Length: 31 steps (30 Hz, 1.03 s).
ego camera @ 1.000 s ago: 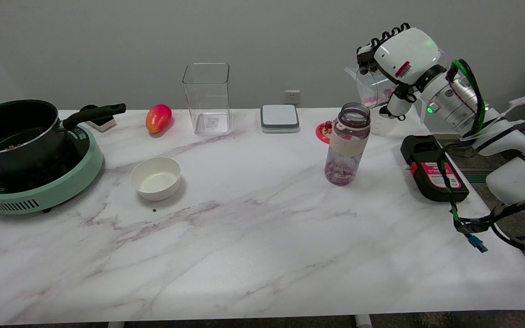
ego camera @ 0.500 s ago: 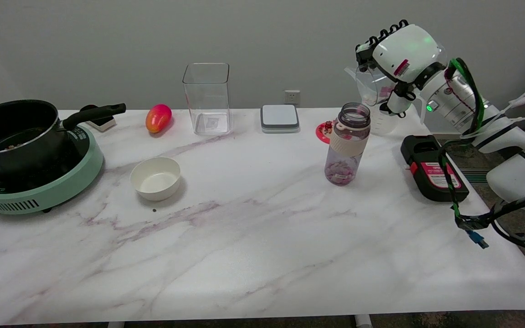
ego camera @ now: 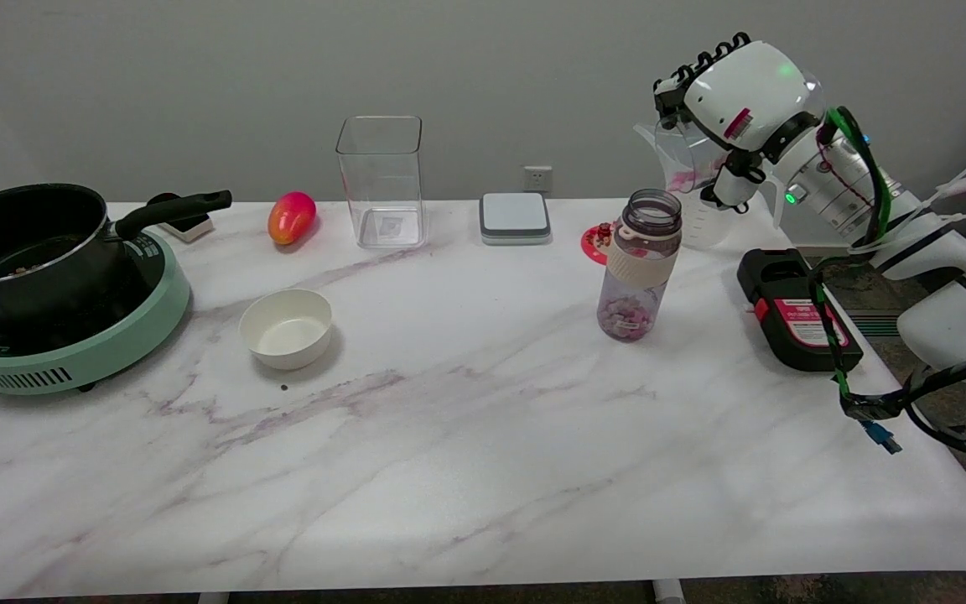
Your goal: Pour the object into the black bottle.
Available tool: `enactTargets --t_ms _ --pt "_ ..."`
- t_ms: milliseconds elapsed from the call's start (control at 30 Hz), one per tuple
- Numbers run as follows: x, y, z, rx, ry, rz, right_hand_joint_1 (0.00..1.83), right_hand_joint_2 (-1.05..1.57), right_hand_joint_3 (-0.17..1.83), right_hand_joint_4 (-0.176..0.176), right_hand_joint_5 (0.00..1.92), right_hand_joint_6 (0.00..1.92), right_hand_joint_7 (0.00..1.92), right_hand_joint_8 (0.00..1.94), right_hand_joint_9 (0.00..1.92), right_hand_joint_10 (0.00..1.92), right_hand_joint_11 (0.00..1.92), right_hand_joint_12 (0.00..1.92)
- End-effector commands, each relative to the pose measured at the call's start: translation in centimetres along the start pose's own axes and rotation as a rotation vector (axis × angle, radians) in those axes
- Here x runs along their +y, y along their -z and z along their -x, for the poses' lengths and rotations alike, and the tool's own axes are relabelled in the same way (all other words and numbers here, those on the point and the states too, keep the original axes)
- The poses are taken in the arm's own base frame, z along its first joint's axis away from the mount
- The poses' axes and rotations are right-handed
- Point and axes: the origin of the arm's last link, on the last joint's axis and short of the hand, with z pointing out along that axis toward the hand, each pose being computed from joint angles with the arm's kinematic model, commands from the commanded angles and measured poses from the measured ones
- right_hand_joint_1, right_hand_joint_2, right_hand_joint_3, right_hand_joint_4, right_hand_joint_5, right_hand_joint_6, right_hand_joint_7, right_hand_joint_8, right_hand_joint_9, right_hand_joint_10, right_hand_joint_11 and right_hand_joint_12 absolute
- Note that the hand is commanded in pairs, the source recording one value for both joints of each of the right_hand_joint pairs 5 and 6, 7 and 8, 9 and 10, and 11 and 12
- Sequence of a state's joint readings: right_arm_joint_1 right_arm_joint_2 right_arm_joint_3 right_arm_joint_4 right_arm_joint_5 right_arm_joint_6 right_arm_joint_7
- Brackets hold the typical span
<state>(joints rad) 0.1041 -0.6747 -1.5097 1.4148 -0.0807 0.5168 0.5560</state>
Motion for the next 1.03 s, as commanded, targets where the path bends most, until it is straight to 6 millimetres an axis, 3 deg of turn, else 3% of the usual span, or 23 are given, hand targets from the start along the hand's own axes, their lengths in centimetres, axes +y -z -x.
enactTargets --t_ms 33,833,1033 --pt "-0.2 0.0 -0.1 0.005 0.020 -0.011 1.50 0.67 0.83 0.000 1.65 1.65 1.45 1.45 1.30 1.30 1.16 1.16" --pt "-0.3 0.1 0.0 0.008 0.023 -0.013 1.49 0.70 0.81 0.000 1.67 1.67 1.46 1.46 1.31 1.31 1.17 1.17" --pt "1.4 1.7 0.3 0.025 -0.107 0.099 1.49 0.71 0.80 0.000 1.69 1.69 1.46 1.46 1.31 1.31 1.18 1.18"
